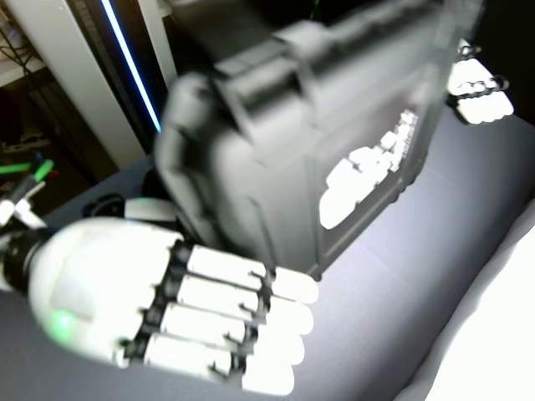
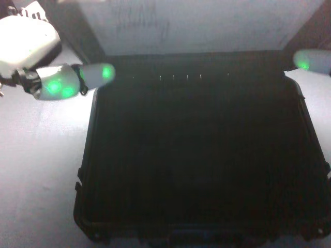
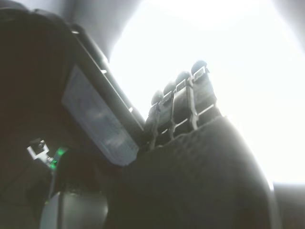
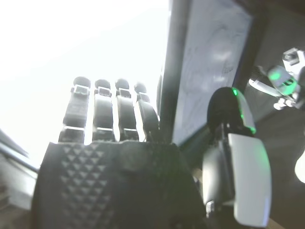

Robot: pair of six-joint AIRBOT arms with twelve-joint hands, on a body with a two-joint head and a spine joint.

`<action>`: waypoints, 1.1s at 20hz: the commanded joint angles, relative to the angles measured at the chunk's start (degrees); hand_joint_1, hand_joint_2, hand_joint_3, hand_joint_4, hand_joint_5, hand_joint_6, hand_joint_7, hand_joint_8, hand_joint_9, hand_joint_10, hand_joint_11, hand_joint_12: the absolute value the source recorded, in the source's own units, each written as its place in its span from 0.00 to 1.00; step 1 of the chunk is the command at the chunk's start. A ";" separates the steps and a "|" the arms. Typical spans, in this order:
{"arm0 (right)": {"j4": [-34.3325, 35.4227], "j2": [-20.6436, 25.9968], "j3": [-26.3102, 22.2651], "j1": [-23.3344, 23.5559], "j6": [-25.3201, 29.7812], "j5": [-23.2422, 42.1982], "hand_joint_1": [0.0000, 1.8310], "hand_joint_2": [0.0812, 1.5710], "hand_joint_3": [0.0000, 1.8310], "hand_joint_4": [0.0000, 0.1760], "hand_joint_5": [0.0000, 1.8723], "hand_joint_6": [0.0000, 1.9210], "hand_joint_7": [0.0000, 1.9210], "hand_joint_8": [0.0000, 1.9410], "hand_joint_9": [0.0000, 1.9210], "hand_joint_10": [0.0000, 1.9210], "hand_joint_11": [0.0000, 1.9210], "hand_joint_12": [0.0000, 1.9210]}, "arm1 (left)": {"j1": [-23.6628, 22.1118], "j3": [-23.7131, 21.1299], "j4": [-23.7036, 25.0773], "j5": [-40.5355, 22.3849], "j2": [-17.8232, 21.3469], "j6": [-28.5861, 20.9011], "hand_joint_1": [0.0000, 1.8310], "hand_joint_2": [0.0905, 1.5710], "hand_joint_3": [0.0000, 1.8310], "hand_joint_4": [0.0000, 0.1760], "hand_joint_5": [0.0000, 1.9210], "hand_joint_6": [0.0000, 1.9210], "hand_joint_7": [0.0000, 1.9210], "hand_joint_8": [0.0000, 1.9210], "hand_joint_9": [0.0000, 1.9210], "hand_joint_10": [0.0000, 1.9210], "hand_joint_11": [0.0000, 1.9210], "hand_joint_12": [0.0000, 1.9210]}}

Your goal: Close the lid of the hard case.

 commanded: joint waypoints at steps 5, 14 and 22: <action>0.90 2.40 -2.76 -4.14 1.46 11.90 0.19 0.71 0.00 0.00 0.07 0.00 0.07 0.00 0.03 0.00 0.02 0.04 | 2.89 -2.94 0.83 -12.03 3.20 -0.55 0.00 0.70 0.00 0.00 0.00 0.00 0.00 0.00 0.00 0.00 0.00 0.00; 0.80 6.78 -7.38 -11.47 1.46 14.35 0.16 0.73 0.00 0.00 0.06 0.00 0.07 0.00 0.04 0.00 0.03 0.05 | 11.94 -9.10 1.44 -18.75 8.84 -2.47 0.00 0.75 0.00 0.00 0.01 0.00 0.00 0.00 0.01 0.00 0.00 0.00; 4.27 8.97 -11.63 -21.02 1.46 20.52 0.20 0.73 0.00 0.00 0.06 0.00 0.04 0.00 0.02 0.00 0.01 0.03 | 23.83 -14.91 -1.33 -25.90 14.91 -2.84 0.00 0.75 0.00 0.00 0.00 0.00 0.00 0.00 0.00 0.00 0.00 0.00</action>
